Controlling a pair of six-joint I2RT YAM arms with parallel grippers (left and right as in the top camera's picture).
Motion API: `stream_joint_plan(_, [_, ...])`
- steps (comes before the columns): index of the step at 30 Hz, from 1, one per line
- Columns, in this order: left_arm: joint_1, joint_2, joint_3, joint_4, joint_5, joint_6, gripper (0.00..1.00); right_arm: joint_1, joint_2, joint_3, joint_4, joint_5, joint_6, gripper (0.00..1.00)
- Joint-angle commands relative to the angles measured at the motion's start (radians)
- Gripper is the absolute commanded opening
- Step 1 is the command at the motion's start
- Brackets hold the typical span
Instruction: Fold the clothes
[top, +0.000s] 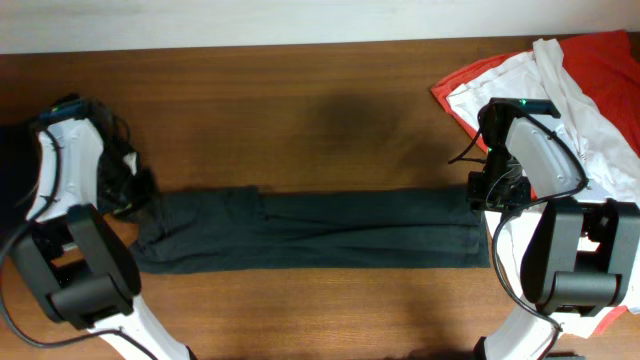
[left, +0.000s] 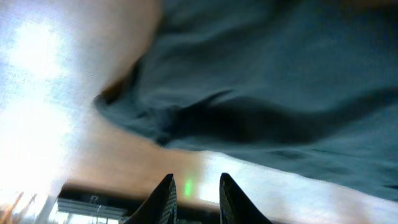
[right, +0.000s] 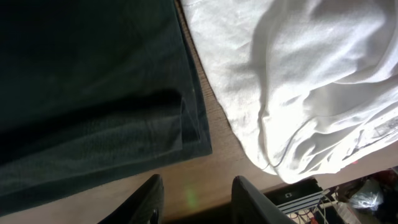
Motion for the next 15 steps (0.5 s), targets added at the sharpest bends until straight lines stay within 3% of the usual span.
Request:
stream_joint_plan(1, [-0.18,-0.1,0.043,0.122,0.204,0.038,0.23,-0.003,-0.004,-0.008,0.008,0.003,0.004,0.41])
stream_joint_plan(5, [-0.388,-0.081,0.0,0.274,0.207,0.029,0.31,-0.003,-0.004,-0.009,0.008,-0.002,0.003,0.41])
stream_joint_plan(7, [-0.455,-0.042,-0.036,0.316,0.132,-0.011,0.33,-0.003,-0.004,-0.009,0.008,-0.002,0.003,0.41])
stream_joint_plan(13, [-0.497,0.123,-0.045,0.419,0.128,-0.011,0.33,-0.003,-0.004,-0.009,0.007,-0.003,0.004,0.41])
stream_joint_plan(14, [-0.497,0.13,-0.045,0.42,0.129,-0.011,0.31,-0.003,-0.004,-0.009,0.007,-0.002,0.003,0.41])
stream_joint_plan(15, [-0.497,0.13,-0.045,0.419,0.129,-0.011,0.2,-0.003,-0.004,-0.009,0.007,-0.002,0.003,0.4])
